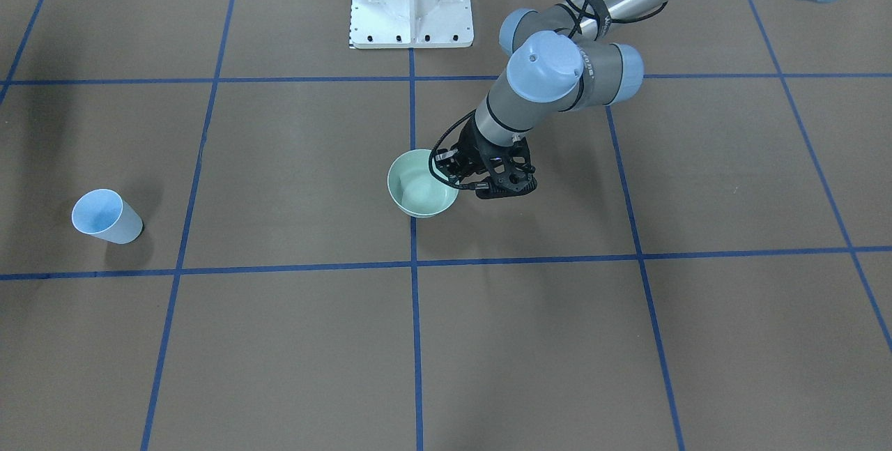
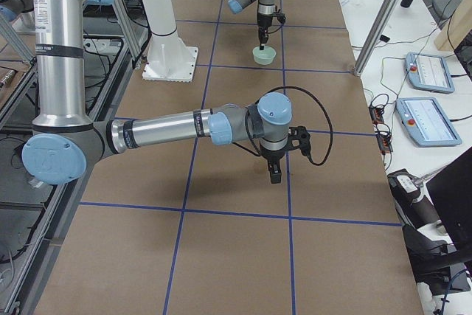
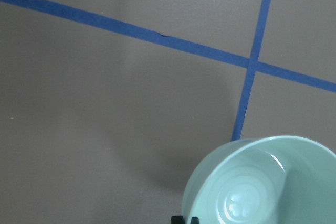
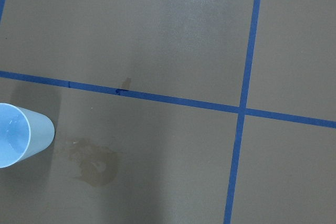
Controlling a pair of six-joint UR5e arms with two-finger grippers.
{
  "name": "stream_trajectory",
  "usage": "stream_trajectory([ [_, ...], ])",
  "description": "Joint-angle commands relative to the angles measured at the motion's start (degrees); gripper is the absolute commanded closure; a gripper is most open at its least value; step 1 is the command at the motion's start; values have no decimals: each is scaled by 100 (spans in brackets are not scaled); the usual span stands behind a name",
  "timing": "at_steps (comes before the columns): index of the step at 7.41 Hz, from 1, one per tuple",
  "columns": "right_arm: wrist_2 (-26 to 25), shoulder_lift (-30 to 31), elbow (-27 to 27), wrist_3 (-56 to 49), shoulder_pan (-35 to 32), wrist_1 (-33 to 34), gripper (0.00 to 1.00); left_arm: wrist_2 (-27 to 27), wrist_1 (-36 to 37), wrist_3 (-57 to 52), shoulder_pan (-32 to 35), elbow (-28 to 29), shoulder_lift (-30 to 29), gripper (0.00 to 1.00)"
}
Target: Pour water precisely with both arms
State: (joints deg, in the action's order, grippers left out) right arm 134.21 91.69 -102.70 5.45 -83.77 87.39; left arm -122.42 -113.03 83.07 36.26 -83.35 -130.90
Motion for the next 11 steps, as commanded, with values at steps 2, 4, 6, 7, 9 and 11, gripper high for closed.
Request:
stream_trajectory([
  [2,-1,-11,-5,0,9,6,1,51,-17,-1,-75,204,-120,100],
  [4,-1,-2,-5,0,18,-3,1,95,-26,-10,-92,441,-313,100],
  [6,-1,-11,-5,0,18,6,1,130,-26,-10,-110,460,-314,100],
  [7,-1,-2,-5,0,18,6,1,139,-26,-10,-128,503,-314,100],
  [9,-1,-2,-5,0,18,6,1,139,-26,-10,-145,530,-314,100],
  [11,-1,-11,-5,0,18,-3,1,139,-26,-10,-145,530,-314,100],
])
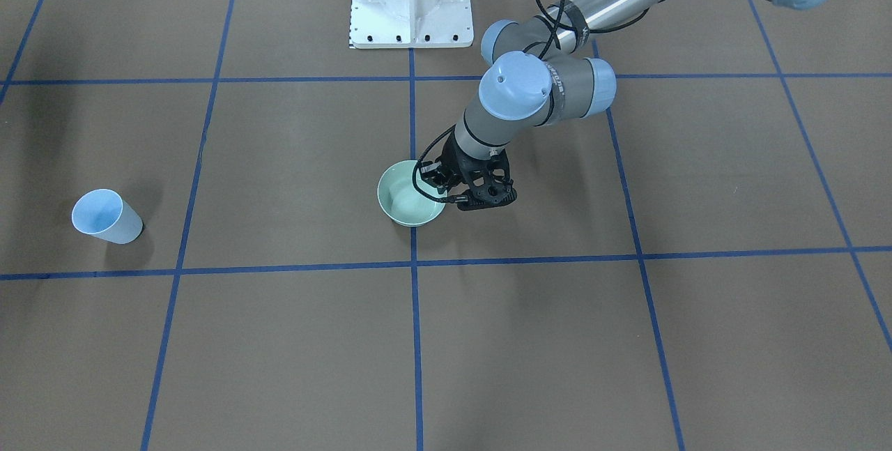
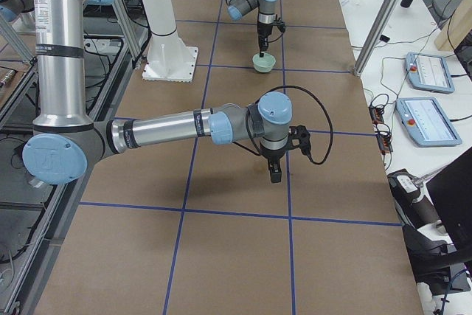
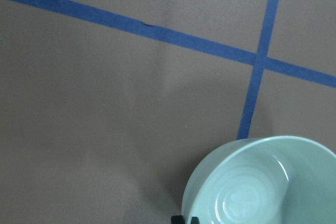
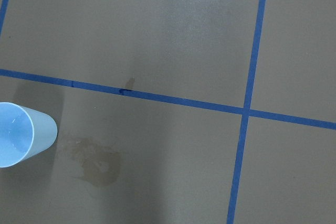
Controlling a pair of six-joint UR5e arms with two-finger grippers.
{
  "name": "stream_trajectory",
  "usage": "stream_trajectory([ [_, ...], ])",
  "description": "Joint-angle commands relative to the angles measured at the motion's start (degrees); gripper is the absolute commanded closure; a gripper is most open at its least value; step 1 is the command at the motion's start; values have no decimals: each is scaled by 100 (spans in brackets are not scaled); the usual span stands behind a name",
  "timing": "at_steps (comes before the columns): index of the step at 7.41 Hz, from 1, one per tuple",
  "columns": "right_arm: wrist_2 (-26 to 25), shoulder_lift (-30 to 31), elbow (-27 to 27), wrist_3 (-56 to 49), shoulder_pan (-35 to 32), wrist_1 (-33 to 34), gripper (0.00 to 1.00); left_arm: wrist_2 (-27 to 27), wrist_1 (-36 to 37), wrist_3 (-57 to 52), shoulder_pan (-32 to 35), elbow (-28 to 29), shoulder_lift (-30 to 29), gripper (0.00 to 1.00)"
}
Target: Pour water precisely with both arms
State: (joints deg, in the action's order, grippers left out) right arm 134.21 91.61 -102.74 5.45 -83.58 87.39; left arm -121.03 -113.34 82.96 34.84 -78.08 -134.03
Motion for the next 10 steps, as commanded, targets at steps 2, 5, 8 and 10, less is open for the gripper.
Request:
stream_trajectory([
  [2,0,6,0,-9,0,6,1,0,-4,-8,-4,3,0,40],
  [5,9,6,0,-18,0,6,1,62,-21,27,-48,-23,-18,0],
  [8,35,49,17,-9,0,-211,1,-1047,58,80,643,-217,35,0],
  [10,166,85,167,78,296,-1270,1,-1861,5,54,998,-365,516,0],
])
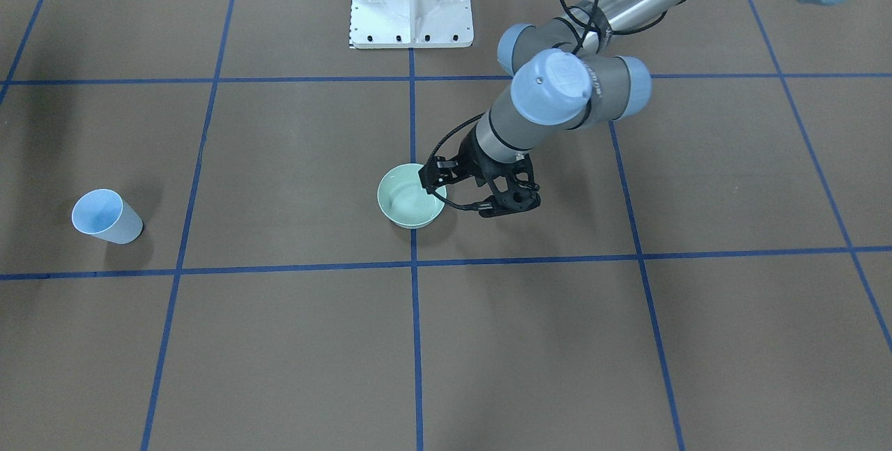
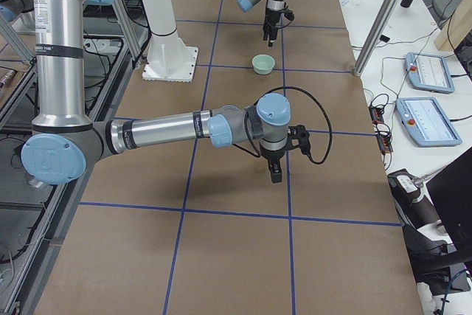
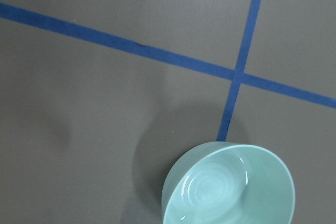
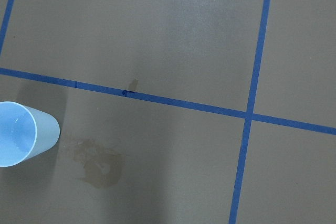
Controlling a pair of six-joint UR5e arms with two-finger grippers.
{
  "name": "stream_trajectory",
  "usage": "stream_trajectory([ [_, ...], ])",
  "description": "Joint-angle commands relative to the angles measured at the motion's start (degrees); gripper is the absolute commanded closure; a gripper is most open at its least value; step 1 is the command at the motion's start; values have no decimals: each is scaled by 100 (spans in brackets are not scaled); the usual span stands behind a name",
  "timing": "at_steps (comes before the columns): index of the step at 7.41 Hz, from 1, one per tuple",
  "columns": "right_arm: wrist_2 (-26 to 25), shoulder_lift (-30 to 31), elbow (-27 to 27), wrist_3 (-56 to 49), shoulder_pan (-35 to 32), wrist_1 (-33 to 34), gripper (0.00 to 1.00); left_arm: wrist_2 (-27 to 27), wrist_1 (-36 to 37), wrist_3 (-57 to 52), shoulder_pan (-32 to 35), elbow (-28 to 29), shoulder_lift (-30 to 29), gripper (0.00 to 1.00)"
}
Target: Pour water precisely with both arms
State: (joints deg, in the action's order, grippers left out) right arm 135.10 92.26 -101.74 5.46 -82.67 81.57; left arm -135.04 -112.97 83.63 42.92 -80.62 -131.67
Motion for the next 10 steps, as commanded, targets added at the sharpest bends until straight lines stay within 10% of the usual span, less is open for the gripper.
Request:
stream_trajectory([
  [1,17,20,67,209,642,-1130,1,-548,-14,-22,234,-304,552,0],
  [10,-1562,581,207,2469,2729,-4750,1,231,3,-3461,1860,-921,2584,0],
])
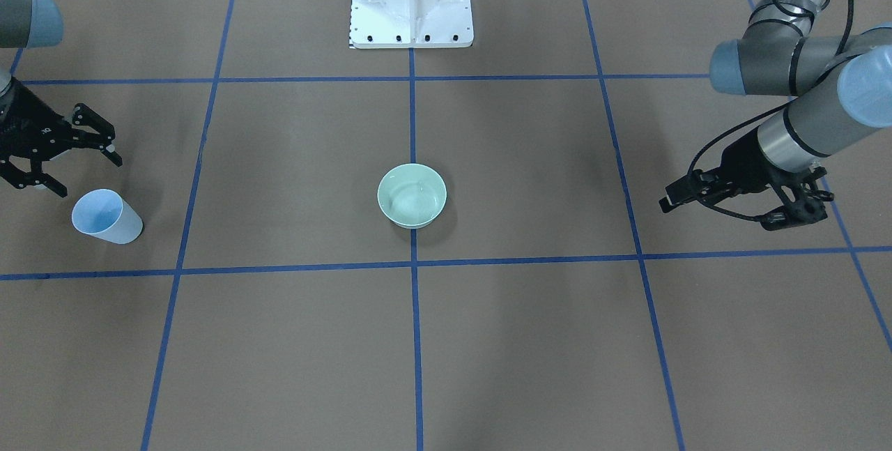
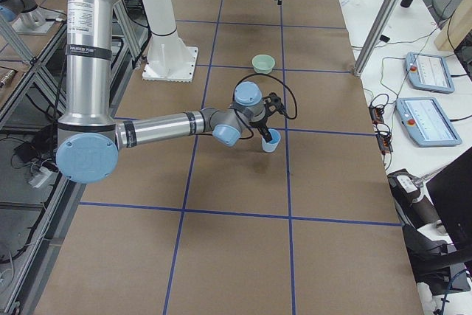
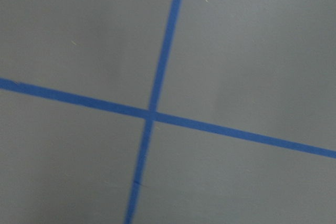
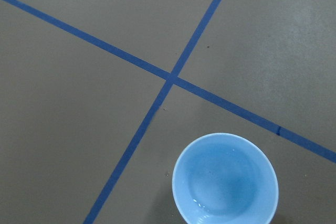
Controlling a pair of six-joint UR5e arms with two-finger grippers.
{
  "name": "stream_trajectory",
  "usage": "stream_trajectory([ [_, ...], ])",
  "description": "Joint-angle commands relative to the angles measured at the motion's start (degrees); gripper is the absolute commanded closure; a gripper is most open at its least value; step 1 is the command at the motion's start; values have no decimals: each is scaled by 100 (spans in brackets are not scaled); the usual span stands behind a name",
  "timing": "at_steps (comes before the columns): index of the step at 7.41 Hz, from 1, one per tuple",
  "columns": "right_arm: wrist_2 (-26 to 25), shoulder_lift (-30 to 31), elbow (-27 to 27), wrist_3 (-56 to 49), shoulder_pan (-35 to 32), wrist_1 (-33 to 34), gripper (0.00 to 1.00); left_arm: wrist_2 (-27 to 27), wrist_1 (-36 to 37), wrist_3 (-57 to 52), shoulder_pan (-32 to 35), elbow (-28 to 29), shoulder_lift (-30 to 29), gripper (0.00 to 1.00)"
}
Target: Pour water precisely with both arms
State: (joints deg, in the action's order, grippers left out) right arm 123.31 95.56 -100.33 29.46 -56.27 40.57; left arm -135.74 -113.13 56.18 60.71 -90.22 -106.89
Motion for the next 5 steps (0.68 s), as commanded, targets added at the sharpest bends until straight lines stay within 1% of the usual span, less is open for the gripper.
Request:
stream_trajectory([
  [1,-439,340,380,68,125,-1290,1,424,19,-1314,272,22,238,0],
  [2,-448,358,757,77,151,-1854,1,643,27,-1842,387,39,352,0],
  [3,-614,358,978,77,195,-2173,1,776,36,-2108,406,48,414,0],
  [4,-929,358,989,86,335,-2254,1,759,36,-2137,467,31,502,0],
  [5,-1132,341,1015,94,493,-2281,1,742,27,-2268,468,-13,581,0],
])
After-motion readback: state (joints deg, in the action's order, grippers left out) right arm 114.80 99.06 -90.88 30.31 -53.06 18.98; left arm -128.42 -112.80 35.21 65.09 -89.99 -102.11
